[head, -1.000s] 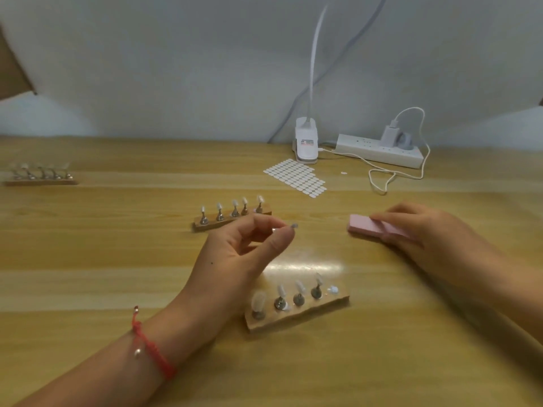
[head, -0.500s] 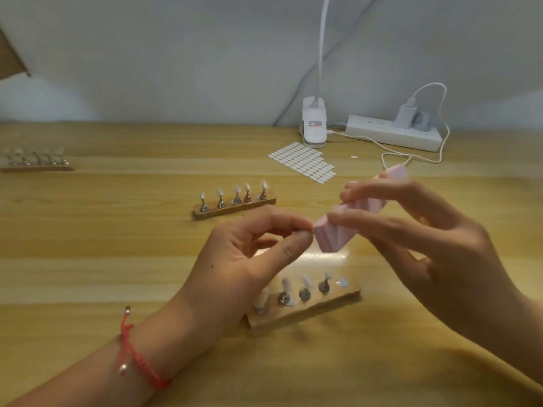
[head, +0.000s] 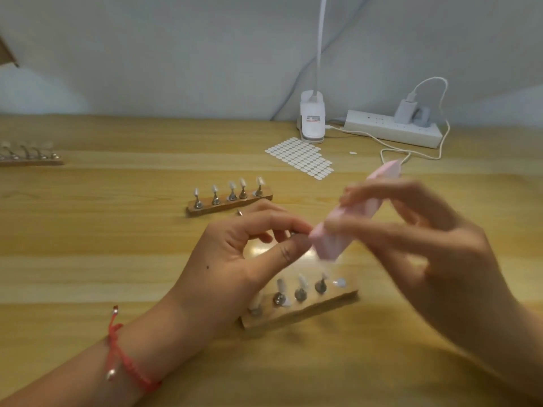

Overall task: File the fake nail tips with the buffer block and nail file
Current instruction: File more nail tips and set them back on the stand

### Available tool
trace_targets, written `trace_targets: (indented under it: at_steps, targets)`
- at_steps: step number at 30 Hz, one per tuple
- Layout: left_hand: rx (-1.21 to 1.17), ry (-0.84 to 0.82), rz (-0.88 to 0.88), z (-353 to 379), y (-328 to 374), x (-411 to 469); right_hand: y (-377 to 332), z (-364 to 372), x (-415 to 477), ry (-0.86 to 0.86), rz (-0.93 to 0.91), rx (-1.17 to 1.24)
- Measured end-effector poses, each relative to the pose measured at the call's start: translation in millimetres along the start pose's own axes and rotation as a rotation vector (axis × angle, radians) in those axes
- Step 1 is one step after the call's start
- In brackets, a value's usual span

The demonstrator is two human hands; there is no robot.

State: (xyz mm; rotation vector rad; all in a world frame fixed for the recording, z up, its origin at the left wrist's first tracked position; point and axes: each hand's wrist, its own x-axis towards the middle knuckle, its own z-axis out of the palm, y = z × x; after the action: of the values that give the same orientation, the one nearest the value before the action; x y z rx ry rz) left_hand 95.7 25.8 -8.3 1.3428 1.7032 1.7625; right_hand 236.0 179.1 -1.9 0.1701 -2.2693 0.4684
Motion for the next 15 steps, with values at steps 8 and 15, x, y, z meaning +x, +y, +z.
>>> trace_targets:
  at_steps: [8, 15]
  targets:
    - [0.031, -0.021, -0.004, -1, -2, 1, -9, 6, -2, 0.003, -0.014, 0.028]
    - [0.047, 0.003, 0.011, 0, -2, 2, -6, 6, -2, -0.020, -0.002, 0.022]
